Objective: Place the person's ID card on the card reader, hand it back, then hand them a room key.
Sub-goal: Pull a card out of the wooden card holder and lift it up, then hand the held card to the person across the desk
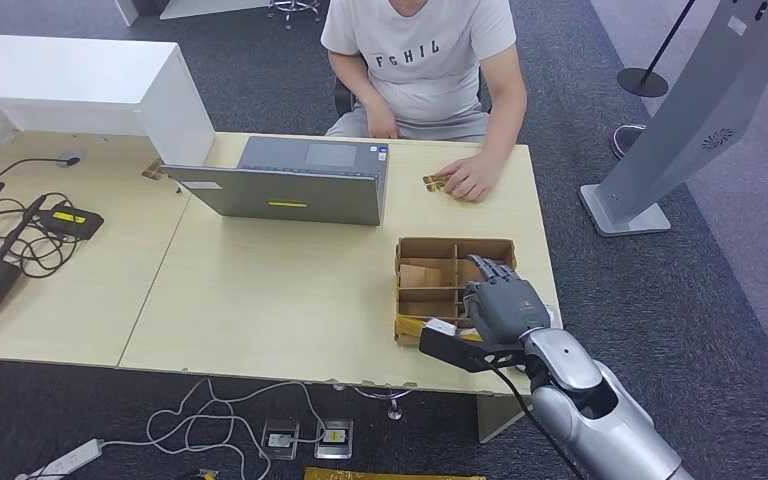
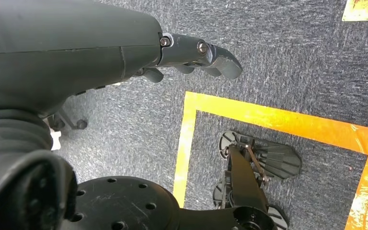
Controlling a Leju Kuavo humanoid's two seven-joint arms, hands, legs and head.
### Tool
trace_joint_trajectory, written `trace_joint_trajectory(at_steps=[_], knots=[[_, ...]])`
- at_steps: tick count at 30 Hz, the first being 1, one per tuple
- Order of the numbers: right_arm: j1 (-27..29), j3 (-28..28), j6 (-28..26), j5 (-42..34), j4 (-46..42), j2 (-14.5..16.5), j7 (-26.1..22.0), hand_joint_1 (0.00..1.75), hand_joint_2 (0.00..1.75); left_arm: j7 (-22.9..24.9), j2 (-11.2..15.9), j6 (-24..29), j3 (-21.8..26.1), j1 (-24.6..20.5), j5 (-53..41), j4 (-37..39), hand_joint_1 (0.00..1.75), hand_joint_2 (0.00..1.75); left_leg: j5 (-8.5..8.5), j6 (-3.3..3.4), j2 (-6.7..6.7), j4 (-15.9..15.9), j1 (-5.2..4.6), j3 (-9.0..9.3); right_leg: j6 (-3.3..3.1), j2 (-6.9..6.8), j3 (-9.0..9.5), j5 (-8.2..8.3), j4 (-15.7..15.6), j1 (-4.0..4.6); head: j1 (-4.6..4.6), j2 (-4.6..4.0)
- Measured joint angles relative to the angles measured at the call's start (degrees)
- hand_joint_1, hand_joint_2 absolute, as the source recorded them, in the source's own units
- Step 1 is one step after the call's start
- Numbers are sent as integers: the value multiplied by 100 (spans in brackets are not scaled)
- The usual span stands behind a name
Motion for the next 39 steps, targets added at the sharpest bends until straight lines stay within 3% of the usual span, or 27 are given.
trace_joint_trajectory(at_steps=[7,15,22,33,39], knots=[[-71,-102,-283,291,-24,-1,-97,175,175,-30,0,-7,0,1,-33,0,0,0,0,0,0,0,0,0,0,1,0,1,0,0,-1,0],[-471,-560,-715,674,-327,-1,-589,175,175,-106,0,-36,-5,3,-85,0,0,0,1,-1,0,1,0,2,0,0,1,2,1,0,-1,0],[-404,-842,-1251,784,-500,6,-836,175,175,-107,-1,-51,-10,2,-120,0,0,0,1,-1,0,1,0,2,0,1,1,1,0,0,-1,0],[-304,-1079,-1426,814,-528,13,-932,175,175,-107,-2,-61,-13,2,-125,0,0,0,1,-1,0,1,0,1,0,1,1,1,1,0,-1,0],[-432,-1115,-1824,834,-347,24,-1184,175,175,-109,-2,-114,-13,0,-201,0,0,0,1,-1,0,0,0,-2,0,1,0,1,1,0,-1,0]])
